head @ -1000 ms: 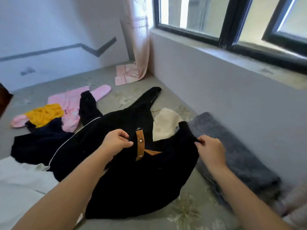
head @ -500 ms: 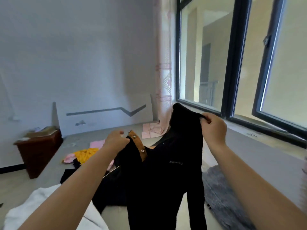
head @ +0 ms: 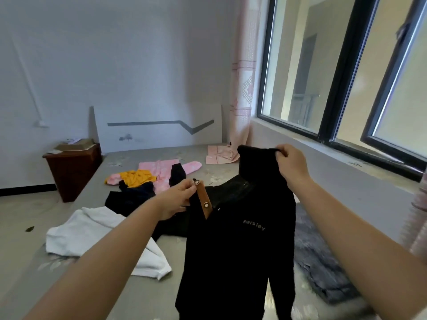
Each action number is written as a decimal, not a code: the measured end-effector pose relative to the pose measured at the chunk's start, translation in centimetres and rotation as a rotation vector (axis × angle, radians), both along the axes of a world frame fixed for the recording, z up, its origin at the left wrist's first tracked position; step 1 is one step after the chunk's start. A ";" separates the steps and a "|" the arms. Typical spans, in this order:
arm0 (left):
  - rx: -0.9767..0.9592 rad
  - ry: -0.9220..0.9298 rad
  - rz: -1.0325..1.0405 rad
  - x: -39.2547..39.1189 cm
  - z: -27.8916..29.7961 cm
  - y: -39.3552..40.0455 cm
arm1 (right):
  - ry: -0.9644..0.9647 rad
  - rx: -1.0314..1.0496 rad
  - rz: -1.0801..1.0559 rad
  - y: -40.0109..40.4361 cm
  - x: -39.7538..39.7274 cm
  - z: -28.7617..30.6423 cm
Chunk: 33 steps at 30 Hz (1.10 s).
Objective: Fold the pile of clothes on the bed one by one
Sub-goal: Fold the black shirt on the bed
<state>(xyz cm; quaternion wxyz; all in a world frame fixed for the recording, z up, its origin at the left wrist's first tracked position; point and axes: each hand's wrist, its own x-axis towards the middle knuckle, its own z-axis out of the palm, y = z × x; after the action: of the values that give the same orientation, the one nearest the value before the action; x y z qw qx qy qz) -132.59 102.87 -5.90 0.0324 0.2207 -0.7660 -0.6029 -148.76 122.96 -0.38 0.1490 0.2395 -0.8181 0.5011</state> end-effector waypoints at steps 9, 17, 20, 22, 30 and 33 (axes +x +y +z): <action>0.115 0.009 -0.113 -0.5 -2.5 0.8 | 0.172 0.634 -0.017 1.1 0.1 -1.9; 0.166 0.233 0.132 -2.0 -3.4 1.0 | 0.278 0.810 0.141 3.5 -0.6 -3.8; 0.084 0.275 0.208 -2.8 -3.5 0.9 | 0.316 1.061 0.164 4.2 -1.1 -4.2; 0.006 0.296 0.184 -3.2 -3.2 0.7 | 0.367 1.215 0.110 4.2 -1.6 -4.6; -0.303 0.342 0.059 -5.7 -0.1 0.8 | 0.275 0.513 -0.069 4.0 -2.9 -3.1; -0.338 0.214 0.056 -6.7 0.5 0.8 | 0.116 0.030 -0.081 3.2 -3.3 -2.0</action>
<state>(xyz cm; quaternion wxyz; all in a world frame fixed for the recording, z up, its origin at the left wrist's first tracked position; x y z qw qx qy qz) -139.29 103.69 -5.44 0.1670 0.1679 -0.8420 -0.4848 -152.02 126.16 -2.36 0.2125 0.2371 -0.8245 0.4678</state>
